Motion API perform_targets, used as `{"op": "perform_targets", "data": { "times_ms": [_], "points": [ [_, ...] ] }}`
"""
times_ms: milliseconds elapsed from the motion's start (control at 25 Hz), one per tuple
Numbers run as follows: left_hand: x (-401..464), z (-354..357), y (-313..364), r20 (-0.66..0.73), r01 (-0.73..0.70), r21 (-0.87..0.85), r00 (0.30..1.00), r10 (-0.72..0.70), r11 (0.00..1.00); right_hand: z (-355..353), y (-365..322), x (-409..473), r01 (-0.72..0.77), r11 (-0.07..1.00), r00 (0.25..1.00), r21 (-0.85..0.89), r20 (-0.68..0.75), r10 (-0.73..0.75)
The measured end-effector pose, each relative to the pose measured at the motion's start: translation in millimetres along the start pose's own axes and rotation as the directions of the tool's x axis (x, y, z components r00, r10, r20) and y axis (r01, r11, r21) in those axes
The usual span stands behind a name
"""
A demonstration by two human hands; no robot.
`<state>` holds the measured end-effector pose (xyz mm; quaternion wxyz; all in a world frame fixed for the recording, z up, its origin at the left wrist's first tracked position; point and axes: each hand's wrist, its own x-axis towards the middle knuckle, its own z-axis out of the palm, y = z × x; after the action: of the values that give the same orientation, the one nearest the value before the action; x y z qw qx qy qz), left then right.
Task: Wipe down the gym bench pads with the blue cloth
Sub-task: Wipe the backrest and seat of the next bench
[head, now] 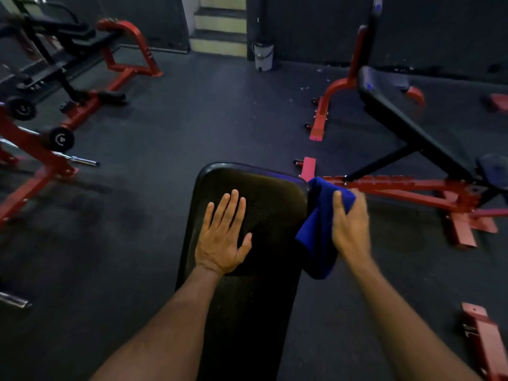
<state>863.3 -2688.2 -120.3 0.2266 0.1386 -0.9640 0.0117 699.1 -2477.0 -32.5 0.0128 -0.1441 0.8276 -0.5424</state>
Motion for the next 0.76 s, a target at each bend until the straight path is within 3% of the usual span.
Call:
{"op": "perform_targets", "data": {
  "times_ms": [120, 200, 280, 360, 440, 520, 560, 680, 760],
  "points": [
    [2, -2, 0, 0.009, 0.008, -0.009, 1.000, -0.008, 1.000, -20, -31, 45, 0.173, 0.976, 0.984, -0.130, -0.004, -0.176],
    [1, -4, 0, 0.006, 0.016, -0.012, 1.000, -0.016, 1.000, 4, -55, 63, 0.336, 0.913, 0.934, -0.231, 0.209, -0.291],
    [0, -5, 0, -0.009, 0.017, -0.018, 1.000, -0.017, 1.000, 36, -63, 70, 0.503, 0.789, 0.832, -0.352, 0.445, -0.332],
    [1, -5, -1, -0.028, 0.019, -0.015, 0.999, -0.019, 1.000, 42, -70, 80, 0.579, 0.748, 0.734, -0.325, 0.607, -0.304],
    [2, -3, -2, -0.029, 0.025, -0.008, 0.999, -0.025, 1.000, 28, -75, 92, 0.491, 0.849, 0.608, -0.196, 0.775, -0.173],
    [1, -2, -2, -0.027, 0.020, -0.012, 0.999, -0.020, 1.000, 13, -70, 96, 0.462, 0.876, 0.466, -0.138, 0.878, -0.108],
    [1, -1, -2, -0.032, 0.015, -0.013, 0.999, -0.015, 1.000, 10, -66, 96, 0.466, 0.876, 0.444, -0.125, 0.889, -0.110],
    [1, 2, -3, -0.050, 0.011, -0.013, 0.999, -0.012, 1.000, 34, -68, 104, 0.610, 0.788, 0.422, -0.081, 0.876, -0.236],
    [1, 2, -3, -0.049, 0.019, -0.010, 0.999, -0.019, 1.000, 85, -96, 112, 0.738, 0.674, 0.288, -0.028, 0.917, -0.278]
  ]
}}
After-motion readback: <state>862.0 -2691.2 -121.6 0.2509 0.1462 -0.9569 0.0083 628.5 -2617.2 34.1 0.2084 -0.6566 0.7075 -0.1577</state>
